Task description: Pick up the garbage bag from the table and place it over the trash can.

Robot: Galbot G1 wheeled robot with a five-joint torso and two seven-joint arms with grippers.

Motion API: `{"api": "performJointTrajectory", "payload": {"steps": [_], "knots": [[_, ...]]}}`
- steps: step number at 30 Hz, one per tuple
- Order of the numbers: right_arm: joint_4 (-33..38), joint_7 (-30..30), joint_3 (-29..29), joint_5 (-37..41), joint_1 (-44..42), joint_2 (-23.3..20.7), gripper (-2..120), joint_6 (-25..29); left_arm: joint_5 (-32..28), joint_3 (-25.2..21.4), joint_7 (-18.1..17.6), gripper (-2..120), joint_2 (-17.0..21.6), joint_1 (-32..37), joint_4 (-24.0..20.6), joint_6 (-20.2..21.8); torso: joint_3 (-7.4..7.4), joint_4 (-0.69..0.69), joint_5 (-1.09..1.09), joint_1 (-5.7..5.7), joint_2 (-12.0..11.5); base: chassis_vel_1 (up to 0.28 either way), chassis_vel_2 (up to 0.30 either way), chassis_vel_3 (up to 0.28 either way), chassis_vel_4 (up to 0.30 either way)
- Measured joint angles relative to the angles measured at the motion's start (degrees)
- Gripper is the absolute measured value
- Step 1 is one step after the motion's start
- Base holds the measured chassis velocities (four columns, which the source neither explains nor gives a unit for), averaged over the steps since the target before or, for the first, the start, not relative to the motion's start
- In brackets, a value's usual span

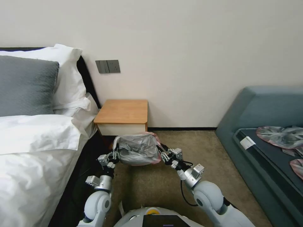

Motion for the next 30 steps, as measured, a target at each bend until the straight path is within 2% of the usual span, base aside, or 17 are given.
{"api": "performJointTrajectory", "payload": {"steps": [1,6,7,19,30], "knots": [[0.0,0.0,0.06,0.03,0.15,0.01,20,0.12,0.0,0.0,0.02,8,0.0,0.06,0.0,0.0,0.0,0.0,0.0,0.0,0.0,0.0,0.0,0.0,0.0],[-0.27,0.07,0.46,0.31,0.71,0.0,7,0.25,0.1,0.07,0.31,8,-0.15,0.22,0.11,-0.05,0.0,0.0,0.0,0.0,0.0,0.0,0.0,0.0,0.0],[-0.41,0.12,0.64,0.49,0.92,-0.02,0,0.28,0.17,0.1,0.47,8,-0.17,0.34,0.15,-0.15,0.0,0.0,0.0,0.0,0.0,0.0,0.0,0.0,0.0],[-1.5,0.47,0.75,0.95,1.73,0.2,0,0.29,-0.29,0.06,2.5,8,0.07,0.83,0.11,-1.41,0.0,0.0,0.0,0.0,0.0,0.0,0.0,0.0,0.0],[-2.88,1.16,1.14,1.17,2.79,0.13,0,0.4,-4.84,-0.06,8.52,8,0.39,1.39,-0.82,-3.02,0.0,0.01,0.0,0.0,0.0,0.0,0.0,0.0,0.0]]}}
